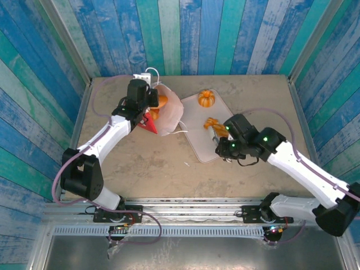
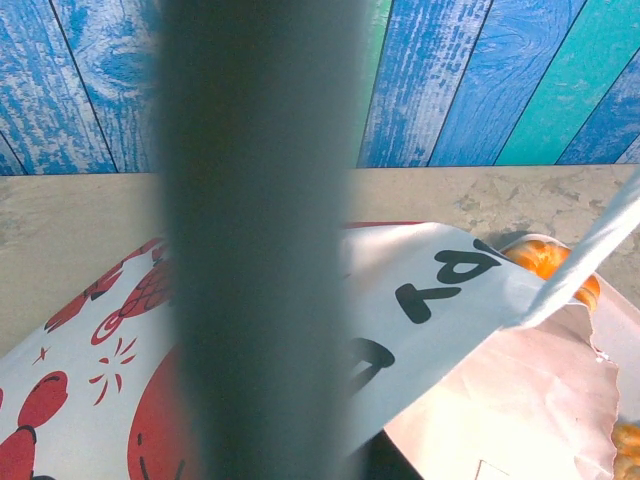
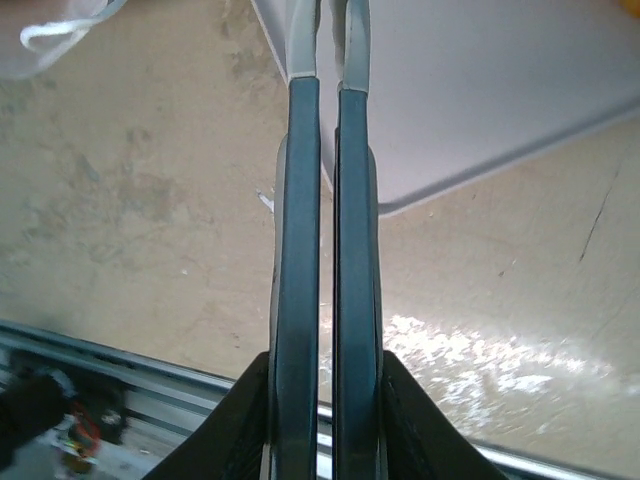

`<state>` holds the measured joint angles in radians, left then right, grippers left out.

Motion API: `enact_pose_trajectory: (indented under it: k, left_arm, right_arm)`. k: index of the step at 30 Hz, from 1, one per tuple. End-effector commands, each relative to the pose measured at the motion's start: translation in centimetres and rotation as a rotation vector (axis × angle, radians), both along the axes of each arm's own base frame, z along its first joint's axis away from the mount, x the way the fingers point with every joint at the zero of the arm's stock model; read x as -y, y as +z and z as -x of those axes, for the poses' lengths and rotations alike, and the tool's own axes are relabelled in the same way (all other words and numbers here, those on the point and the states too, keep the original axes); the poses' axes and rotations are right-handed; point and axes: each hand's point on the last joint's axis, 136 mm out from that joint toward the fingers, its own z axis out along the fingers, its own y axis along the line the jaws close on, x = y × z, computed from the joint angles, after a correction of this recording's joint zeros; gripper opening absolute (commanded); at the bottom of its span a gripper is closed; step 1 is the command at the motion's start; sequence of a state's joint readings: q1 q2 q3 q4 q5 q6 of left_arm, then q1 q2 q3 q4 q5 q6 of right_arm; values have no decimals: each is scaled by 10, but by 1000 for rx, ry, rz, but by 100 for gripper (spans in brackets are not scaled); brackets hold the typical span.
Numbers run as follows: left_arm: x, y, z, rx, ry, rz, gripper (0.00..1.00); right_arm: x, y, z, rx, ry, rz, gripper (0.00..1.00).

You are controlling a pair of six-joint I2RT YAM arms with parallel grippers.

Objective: Take the fake bread out of the paper bag

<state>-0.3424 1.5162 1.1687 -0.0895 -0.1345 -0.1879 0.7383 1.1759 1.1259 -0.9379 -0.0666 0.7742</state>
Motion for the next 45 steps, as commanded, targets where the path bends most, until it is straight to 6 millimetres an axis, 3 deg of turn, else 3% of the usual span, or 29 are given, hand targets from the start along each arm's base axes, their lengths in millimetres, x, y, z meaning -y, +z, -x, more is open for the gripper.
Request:
enact_pose_trajectory:
  k: [1,11,23,32,45]
  left_arm:
    - [-3,29,3,74,15,24,7]
    - [-4,28,3,70,19,22,6]
    - [-5,26,3,68,26,20,7]
    - [-5,26,1,66,28,13,6]
    - [-7,32,2,78,34,2,7]
  right_arm:
    - [12,-5,5,5,174,158,26]
    - [7,-34,-14,-53,297,315,26]
    - [24,-58,-50,-84,227,400,25]
    - [20,-74,-69,-94,229,398,25]
    - [34,-75,-110,-51,120,398,24]
